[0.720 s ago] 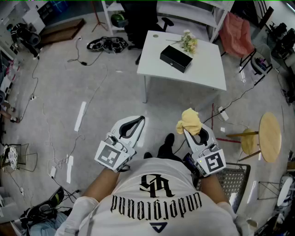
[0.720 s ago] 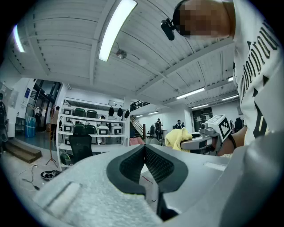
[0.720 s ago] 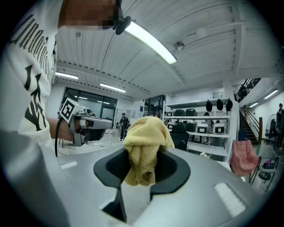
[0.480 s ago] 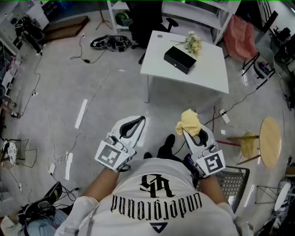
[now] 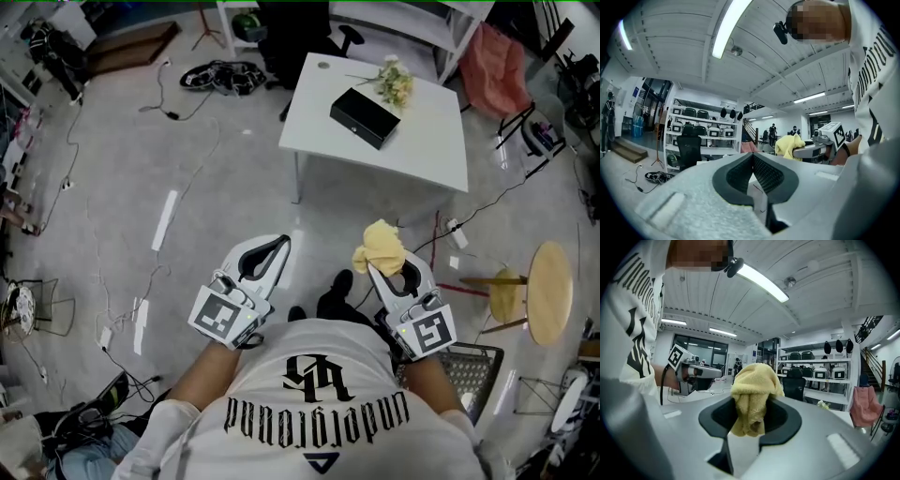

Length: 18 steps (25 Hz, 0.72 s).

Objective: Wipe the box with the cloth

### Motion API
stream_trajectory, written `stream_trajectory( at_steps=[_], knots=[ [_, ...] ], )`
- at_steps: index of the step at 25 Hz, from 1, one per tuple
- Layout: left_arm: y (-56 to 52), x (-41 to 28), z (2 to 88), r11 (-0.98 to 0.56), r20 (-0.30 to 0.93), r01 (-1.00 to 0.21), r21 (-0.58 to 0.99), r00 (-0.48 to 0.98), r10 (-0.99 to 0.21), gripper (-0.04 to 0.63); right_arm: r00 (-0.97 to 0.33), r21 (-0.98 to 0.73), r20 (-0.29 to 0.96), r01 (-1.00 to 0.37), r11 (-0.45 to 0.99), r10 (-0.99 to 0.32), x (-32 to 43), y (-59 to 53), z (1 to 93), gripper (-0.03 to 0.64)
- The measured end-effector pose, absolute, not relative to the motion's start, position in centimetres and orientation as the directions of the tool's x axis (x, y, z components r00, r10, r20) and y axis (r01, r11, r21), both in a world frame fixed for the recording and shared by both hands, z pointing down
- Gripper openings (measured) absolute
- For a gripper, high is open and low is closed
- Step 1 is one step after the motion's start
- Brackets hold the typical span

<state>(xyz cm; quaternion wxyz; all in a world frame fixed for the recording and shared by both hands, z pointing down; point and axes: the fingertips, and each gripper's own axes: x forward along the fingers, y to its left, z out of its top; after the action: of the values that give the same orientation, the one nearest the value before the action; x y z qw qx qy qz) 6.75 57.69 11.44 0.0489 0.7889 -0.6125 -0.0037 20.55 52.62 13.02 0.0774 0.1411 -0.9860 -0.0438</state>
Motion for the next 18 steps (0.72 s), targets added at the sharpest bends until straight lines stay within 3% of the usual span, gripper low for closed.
stream_trajectory(
  at_steps=[18],
  knots=[
    [34.9,12.3,13.1,-0.319,0.103,-0.943,0.098,0.329,-0.939,0.008,-0.939,0.047,0.151,-0.304,0.951,-0.308,26.2,30.9,14.2,0.127]
  ],
)
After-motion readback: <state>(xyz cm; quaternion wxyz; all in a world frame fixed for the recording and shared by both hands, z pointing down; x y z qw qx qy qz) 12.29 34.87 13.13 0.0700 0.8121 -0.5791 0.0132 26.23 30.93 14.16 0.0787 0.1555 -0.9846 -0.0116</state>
